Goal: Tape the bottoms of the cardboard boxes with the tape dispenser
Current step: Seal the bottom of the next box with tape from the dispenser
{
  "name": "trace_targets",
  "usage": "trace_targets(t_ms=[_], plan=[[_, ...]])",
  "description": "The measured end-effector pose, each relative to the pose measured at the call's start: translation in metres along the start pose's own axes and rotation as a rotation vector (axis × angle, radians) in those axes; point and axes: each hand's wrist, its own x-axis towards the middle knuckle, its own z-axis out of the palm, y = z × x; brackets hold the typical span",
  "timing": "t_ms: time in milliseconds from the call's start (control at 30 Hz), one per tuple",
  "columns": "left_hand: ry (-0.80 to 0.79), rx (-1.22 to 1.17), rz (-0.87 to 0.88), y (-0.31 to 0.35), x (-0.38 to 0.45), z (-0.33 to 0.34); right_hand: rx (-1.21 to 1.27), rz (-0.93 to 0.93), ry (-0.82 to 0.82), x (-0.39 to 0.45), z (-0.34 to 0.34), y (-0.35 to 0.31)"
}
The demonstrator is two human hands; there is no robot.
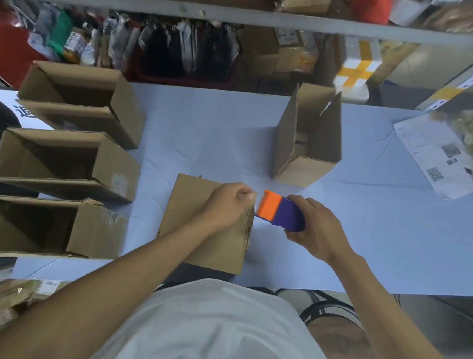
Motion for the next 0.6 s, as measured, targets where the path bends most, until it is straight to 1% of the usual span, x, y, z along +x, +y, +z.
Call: trace_targets(t_ms=[33,100,200,267,333,400,533,600], plan=[[-0.085,-0.167,-0.107,0.006,0.001,0.003,0.002,-0.004,-0.003,-0.001,-0.001,-0.001],[-0.187,-0.384,-0.221,0.012,0.004,0.007,0.005,-0.001,-0.011,-0.003,-0.002,-0.001],[-0.213,-0.579,-0.313,0.014,0.004,0.009,0.046,0.006,-0.011,-0.005,-0.002,0.002],[-0.211,-0.64,-0.38,0.012,0.005,0.011,0.07,-0.013,-0.013,-0.006,-0.001,0.004],[-0.216,-0.623,-0.427,0.012,0.007,0.011,0.075,-0.03,-0.017,-0.006,0.0,0.004],[-0.192,-0.523,-0.419,0.012,0.008,0.011,0.094,-0.037,-0.026,-0.006,0.001,0.005],[-0.023,-0.241,-0.314,0.016,0.008,0.014,0.096,-0.045,-0.06,-0.002,0.003,0.003],[0.061,-0.134,-0.293,0.012,0.007,0.013,0.095,-0.069,-0.096,-0.001,0.001,0.0]])
